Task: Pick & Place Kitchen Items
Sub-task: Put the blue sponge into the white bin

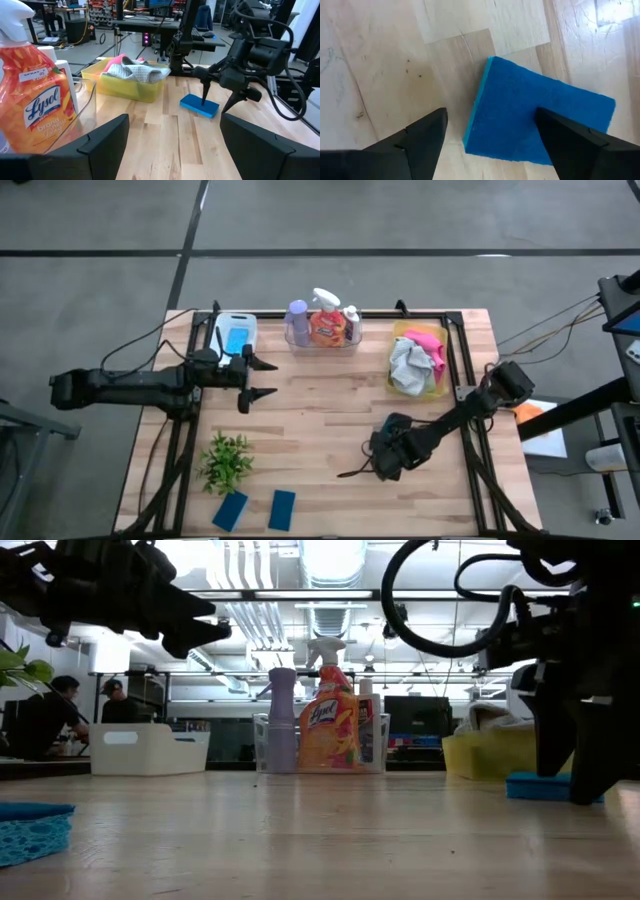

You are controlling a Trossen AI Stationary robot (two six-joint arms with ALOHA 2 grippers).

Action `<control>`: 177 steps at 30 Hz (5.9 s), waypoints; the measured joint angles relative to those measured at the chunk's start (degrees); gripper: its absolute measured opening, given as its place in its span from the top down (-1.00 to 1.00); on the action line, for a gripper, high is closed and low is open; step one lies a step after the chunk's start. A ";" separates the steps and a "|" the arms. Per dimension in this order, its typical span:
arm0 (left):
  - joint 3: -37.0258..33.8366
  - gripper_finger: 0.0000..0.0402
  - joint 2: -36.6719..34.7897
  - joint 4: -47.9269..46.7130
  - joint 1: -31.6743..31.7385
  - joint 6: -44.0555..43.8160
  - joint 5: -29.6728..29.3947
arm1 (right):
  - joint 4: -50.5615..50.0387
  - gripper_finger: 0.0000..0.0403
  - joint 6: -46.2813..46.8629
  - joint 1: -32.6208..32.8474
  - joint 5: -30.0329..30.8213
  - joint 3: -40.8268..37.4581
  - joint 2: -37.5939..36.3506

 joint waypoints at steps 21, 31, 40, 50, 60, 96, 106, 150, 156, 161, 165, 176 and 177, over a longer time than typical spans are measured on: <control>0.00 -0.60 0.00 -0.50 0.00 -0.02 -0.61 | -0.02 0.90 -3.68 1.74 1.66 3.95 -0.52; -0.07 -0.60 0.00 -0.35 -0.06 0.71 -0.61 | 25.38 0.91 -25.31 1.72 9.08 4.19 -7.18; -0.09 -0.60 0.07 0.94 -0.50 3.27 8.73 | 49.39 0.91 -48.88 -2.27 8.17 3.89 -8.32; -0.09 -0.60 0.09 2.15 -4.51 5.97 10.79 | 57.36 0.91 -52.50 -12.43 -4.68 3.89 -8.30; -0.09 -0.60 2.81 2.37 -8.22 5.95 4.87 | 57.57 0.91 -48.06 -22.17 -14.50 3.89 -8.01; 8.92 0.72 24.72 4.42 -10.38 6.21 0.81 | 59.31 0.91 -48.09 -23.46 -18.38 3.91 -5.96; 8.68 0.91 24.59 4.57 -10.38 6.86 0.89 | 66.80 0.91 -48.04 -23.33 -18.55 3.87 -2.66; 6.85 0.97 20.11 10.86 -10.38 2.17 -18.29 | 126.78 -0.61 -50.01 -19.23 -13.36 -27.84 -3.51; -0.68 0.97 12.15 18.66 -10.26 -1.80 -21.20 | 126.67 -0.61 -50.10 -17.61 -13.37 -28.98 -3.52; -3.04 0.97 4.57 12.79 -10.12 -3.90 -29.97 | 126.06 -0.61 -49.68 -17.16 -13.35 -29.92 -3.52; -2.97 0.97 -1.49 1.02 -9.39 -6.39 -42.57 | 124.69 -0.61 -48.89 -16.79 -13.38 -29.95 -3.51; -1.81 0.97 -5.16 -21.07 1.42 -25.37 -56.22 | 124.73 -0.61 -48.87 -16.56 -13.39 -29.82 -3.51; -1.81 0.97 -4.75 -22.47 3.15 -26.20 -56.24 | 124.72 -0.61 -48.85 -16.55 -13.39 -29.82 -3.51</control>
